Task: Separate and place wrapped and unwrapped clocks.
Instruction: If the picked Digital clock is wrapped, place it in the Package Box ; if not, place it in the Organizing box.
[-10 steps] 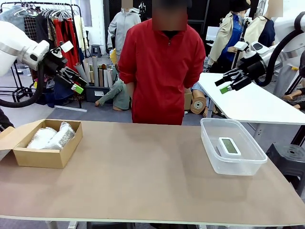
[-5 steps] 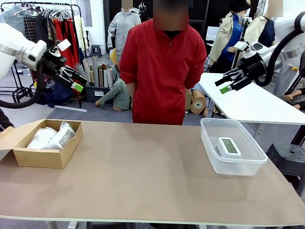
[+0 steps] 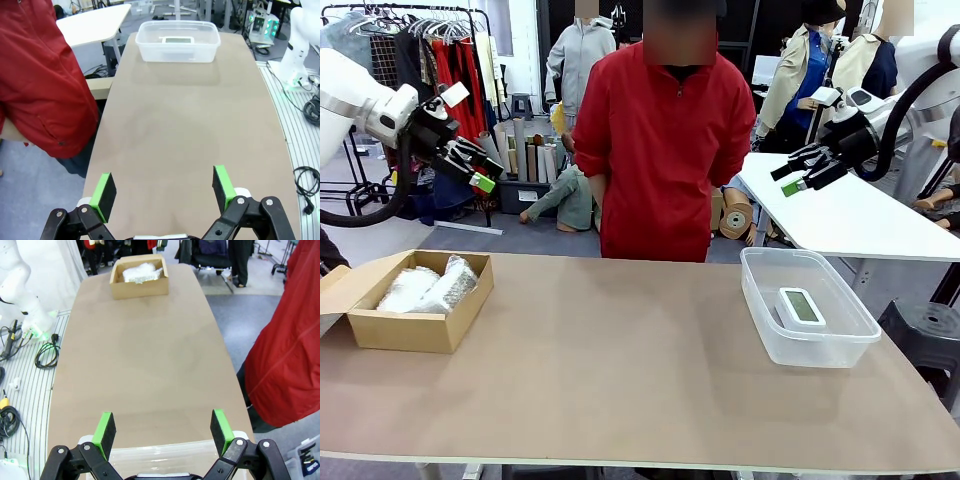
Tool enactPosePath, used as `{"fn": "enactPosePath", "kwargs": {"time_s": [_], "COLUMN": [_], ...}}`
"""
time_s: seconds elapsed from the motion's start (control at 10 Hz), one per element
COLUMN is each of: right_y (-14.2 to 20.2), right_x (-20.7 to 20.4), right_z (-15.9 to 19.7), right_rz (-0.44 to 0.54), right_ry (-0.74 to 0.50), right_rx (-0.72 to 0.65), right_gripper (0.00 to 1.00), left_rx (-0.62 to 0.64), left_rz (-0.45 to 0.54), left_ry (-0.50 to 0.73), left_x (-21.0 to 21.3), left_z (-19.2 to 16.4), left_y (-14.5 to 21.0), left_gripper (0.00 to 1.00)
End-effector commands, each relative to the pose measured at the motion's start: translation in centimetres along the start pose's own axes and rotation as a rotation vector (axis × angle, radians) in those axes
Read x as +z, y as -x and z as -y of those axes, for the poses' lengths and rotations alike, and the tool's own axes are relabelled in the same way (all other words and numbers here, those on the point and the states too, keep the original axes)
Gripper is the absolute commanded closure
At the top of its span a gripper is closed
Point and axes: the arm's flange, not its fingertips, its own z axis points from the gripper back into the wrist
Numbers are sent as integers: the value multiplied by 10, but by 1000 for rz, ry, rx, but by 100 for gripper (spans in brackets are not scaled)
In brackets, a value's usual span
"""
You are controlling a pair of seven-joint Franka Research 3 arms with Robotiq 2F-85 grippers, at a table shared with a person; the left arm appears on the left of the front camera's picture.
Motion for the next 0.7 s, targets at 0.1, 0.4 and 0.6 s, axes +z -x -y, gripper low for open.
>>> {"fn": "enactPosePath", "kwargs": {"time_s": [0.1,0.4,0.6], "right_y": [-3,-3,-3], "right_x": [0,0,0], "right_z": [0,0,0], "right_rz": [0,0,0], "right_ry": [3,3,3], "right_rx": [2,2,2], "right_gripper": [0,0,0], "left_rx": [4,4,4], "left_rz": [1,1,1], "left_ry": [1,1,1], "left_x": [0,0,0], "left_z": [1,1,1], "left_y": [0,0,0], "left_gripper": [0,0,0]}}
